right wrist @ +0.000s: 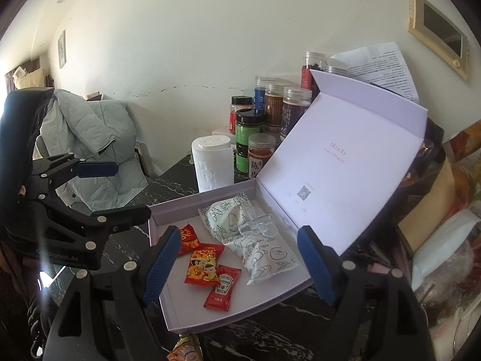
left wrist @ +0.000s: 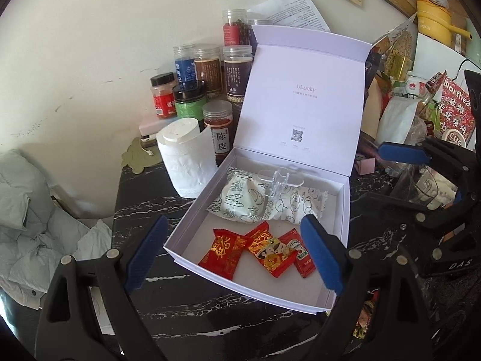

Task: Organize objects
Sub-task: 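Withdraw both grippers up and out of the white box, then grasp the red plastic fan with the right gripper while the left approaches the gold snack bag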

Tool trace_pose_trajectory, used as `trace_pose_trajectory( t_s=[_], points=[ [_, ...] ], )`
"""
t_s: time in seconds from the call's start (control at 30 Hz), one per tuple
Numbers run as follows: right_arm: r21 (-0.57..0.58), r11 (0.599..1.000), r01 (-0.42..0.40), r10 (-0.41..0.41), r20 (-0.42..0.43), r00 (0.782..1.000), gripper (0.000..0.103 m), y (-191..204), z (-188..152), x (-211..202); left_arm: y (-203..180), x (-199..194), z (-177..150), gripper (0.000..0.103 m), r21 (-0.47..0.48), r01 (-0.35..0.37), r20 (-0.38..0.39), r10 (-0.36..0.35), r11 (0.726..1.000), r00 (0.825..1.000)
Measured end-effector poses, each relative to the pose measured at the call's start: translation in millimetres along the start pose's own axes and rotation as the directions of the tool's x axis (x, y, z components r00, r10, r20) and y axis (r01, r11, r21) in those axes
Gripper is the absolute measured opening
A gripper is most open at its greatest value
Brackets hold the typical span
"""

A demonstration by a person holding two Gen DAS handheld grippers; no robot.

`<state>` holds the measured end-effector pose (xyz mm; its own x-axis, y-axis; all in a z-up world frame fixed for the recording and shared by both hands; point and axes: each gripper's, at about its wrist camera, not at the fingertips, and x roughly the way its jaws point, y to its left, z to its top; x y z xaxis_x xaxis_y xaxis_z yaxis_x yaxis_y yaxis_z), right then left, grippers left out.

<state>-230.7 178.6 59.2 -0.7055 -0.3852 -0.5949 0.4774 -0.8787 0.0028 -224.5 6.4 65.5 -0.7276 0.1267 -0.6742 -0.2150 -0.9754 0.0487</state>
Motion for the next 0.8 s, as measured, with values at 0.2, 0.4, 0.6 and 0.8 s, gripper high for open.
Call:
trace_pose_trajectory(
  t_s=[0.2,0.4,0.6,0.8],
  points=[
    [0.028,0.999,0.038,-0.039,0.036,0.999,0.088,2.8,-3.6,-30.0,0.7,-29.3,-0.9,0.094,-0.029,-0.038,0.048,0.039,0.999,0.998],
    [0.052,0.996,0.075,-0.077,0.039,0.996,0.089,1.7,-15.1,-55.3,-18.1,-49.5,-8.3,0.098,0.004,-0.049,0.082,0.048,0.999,0.995],
    [0.07,0.993,0.09,-0.092,0.024,0.995,0.089,0.0,-32.7,-76.1,-37.0,-67.1,-19.9,0.098,0.02,-0.006,0.098,0.005,1.0,0.995],
    [0.099,0.991,0.094,-0.096,0.011,0.995,0.089,-3.8,-54.7,-91.7,-60.4,-76.2,-35.8,0.098,0.066,-0.034,0.103,0.027,0.997,0.994]
  ],
)
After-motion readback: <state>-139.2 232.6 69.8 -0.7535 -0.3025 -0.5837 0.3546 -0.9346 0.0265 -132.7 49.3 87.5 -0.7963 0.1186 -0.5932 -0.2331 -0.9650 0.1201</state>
